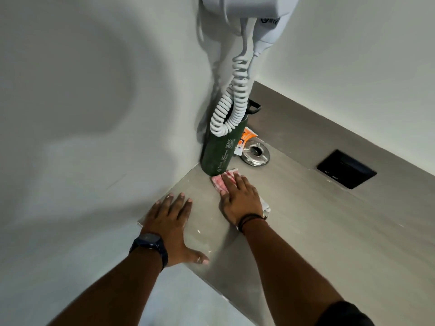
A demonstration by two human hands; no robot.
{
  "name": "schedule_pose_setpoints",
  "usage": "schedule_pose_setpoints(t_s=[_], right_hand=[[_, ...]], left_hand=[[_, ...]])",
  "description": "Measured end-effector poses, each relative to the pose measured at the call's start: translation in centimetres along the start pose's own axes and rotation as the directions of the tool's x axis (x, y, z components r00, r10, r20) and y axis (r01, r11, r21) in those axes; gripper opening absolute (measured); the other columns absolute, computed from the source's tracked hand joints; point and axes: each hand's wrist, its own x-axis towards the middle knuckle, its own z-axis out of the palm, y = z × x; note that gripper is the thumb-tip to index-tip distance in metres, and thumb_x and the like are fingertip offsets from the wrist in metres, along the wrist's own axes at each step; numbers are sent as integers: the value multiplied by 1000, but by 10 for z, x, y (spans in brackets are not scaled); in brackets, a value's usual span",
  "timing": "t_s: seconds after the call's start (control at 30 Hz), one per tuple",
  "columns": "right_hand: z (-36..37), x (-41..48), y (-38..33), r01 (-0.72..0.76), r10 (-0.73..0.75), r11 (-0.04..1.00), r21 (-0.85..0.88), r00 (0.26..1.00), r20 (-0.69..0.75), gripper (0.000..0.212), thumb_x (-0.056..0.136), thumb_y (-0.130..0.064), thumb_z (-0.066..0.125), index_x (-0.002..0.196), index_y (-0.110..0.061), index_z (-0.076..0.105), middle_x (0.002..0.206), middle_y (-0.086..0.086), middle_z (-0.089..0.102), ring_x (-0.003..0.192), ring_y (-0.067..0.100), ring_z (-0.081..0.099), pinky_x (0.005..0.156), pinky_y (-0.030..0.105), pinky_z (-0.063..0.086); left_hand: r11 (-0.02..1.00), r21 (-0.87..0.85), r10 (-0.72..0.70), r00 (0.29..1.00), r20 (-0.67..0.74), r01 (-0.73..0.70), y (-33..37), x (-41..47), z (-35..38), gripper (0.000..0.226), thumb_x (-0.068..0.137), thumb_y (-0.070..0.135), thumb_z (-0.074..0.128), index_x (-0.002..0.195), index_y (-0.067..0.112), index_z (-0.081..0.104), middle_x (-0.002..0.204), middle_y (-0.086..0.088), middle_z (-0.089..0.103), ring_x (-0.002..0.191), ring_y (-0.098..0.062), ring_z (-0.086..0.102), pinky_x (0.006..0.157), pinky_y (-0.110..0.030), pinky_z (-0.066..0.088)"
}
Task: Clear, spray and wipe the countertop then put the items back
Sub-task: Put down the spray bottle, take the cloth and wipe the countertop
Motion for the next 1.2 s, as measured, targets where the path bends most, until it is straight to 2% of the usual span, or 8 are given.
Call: schedule_pose_setpoints(t_s=[0.23,0.43,0.77,0.93,1.1,1.2], right_hand=[[-5,10,9,85,-84,996,-5,996,36,56,94,-39,38,149,-34,25,160,3,20,146,23,15,119,41,13],[-1,-7,-8,117,-118,993,7,992,46,57,93,-38,38,149,-33,27,160,5,20,147,25,13,119,43,10],[19,-16,-66,280,-283,958,70,958,46,58,91,-38,38,148,-34,26,161,5,17,148,26,9,119,44,4],[24,-14,-75,319,-323,944,78,946,35,56,91,-38,39,147,-34,30,160,5,20,147,27,12,118,45,4],[37,-36,-96,366,-374,918,153,927,30,51,93,-45,38,143,-38,33,159,-1,24,147,23,13,117,41,3],[38,-40,-99,383,-392,911,154,919,36,50,95,-47,36,144,-39,31,159,-3,23,147,21,12,117,41,3]], left_hand=[[999,-38,-23,999,33,24,0,0,0,147,32,108,23,147,29,-26,158,4,-27,143,-25,-26,117,-47,-12],[996,-66,-52,998,38,55,2,-4,-1,149,30,107,22,148,29,-24,159,1,-23,146,-25,-19,120,-48,-6],[971,-130,-211,974,-79,200,11,-25,2,150,38,103,38,153,20,-9,163,-6,0,149,-27,1,120,-45,3],[943,-175,-304,947,-106,283,14,-37,4,152,36,103,31,153,15,-10,163,-7,2,149,-24,2,120,-42,2],[902,-199,-407,909,-89,384,17,-56,8,138,38,102,13,136,18,-35,161,-5,-14,148,-19,-12,119,-44,-5],[874,-203,-463,884,-68,442,20,-62,8,139,36,101,7,140,17,-30,162,-5,-12,148,-19,-11,119,-45,-5]])
